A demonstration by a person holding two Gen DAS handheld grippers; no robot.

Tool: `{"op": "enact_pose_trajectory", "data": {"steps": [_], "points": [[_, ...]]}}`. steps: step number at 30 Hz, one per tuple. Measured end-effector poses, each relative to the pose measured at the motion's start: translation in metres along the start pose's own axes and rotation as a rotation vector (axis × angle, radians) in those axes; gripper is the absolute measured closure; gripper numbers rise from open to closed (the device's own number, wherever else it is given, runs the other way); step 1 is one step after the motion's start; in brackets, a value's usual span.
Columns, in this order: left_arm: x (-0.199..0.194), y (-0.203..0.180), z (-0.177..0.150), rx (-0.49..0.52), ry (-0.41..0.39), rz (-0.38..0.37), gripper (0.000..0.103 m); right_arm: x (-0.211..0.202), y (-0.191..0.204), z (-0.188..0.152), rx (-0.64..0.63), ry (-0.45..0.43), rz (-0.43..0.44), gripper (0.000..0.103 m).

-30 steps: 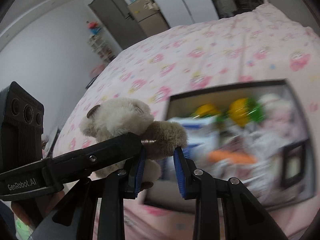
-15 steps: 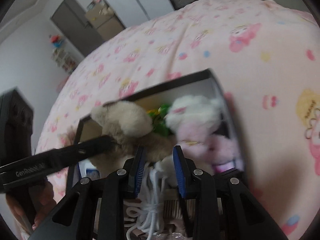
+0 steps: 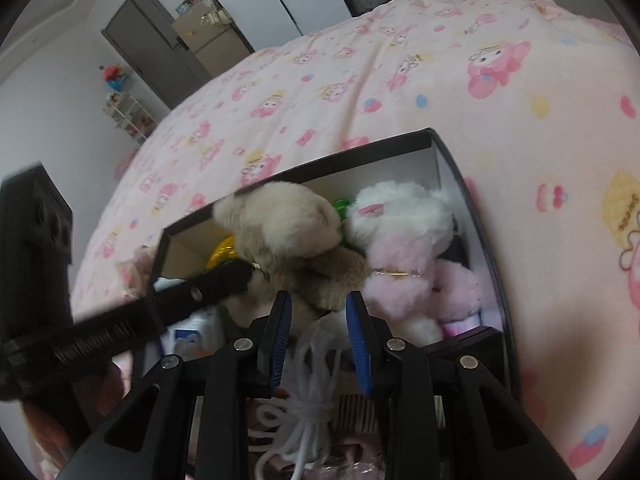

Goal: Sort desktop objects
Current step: 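Carry the brown teddy bear over the black box and release it inside, then withdraw both grippers from the box back toward the plush pile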

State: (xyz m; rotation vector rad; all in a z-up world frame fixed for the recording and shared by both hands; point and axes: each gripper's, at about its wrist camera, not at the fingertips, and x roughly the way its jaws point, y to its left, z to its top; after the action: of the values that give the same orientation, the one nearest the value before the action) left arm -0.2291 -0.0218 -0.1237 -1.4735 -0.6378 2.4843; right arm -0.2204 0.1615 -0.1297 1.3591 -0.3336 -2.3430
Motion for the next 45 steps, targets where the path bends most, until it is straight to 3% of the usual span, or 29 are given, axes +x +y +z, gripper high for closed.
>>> {"op": "enact_pose_trajectory", "data": {"steps": [5,7,11,15,19,30,39,45], "points": [[-0.026,-0.005,-0.005,0.005,-0.060,-0.083,0.069,-0.016,-0.010,0.001,0.038,-0.073,-0.028,0.077],[-0.026,-0.010,-0.010,0.032,-0.045,-0.089,0.069,-0.021,-0.010,0.002,0.031,-0.097,-0.025,0.077],[0.002,-0.010,-0.011,0.025,0.016,-0.032,0.069,-0.008,-0.005,0.001,0.016,-0.026,0.014,0.077],[0.014,-0.005,-0.015,0.004,0.015,0.013,0.068,0.012,-0.001,-0.001,-0.015,0.035,-0.046,0.078],[0.010,0.008,-0.019,-0.048,0.014,-0.039,0.067,0.010,0.008,-0.002,-0.061,0.019,-0.086,0.078],[-0.085,-0.018,-0.060,0.032,-0.112,-0.123,0.064,-0.082,0.046,-0.034,-0.114,-0.206,-0.048,0.077],[-0.150,-0.030,-0.096,0.132,-0.168,-0.071,0.059,-0.125,0.084,-0.063,-0.116,-0.256,-0.060,0.077],[-0.174,-0.023,-0.129,0.188,-0.194,-0.016,0.058,-0.133,0.101,-0.099,-0.103,-0.232,-0.044,0.076]]}}
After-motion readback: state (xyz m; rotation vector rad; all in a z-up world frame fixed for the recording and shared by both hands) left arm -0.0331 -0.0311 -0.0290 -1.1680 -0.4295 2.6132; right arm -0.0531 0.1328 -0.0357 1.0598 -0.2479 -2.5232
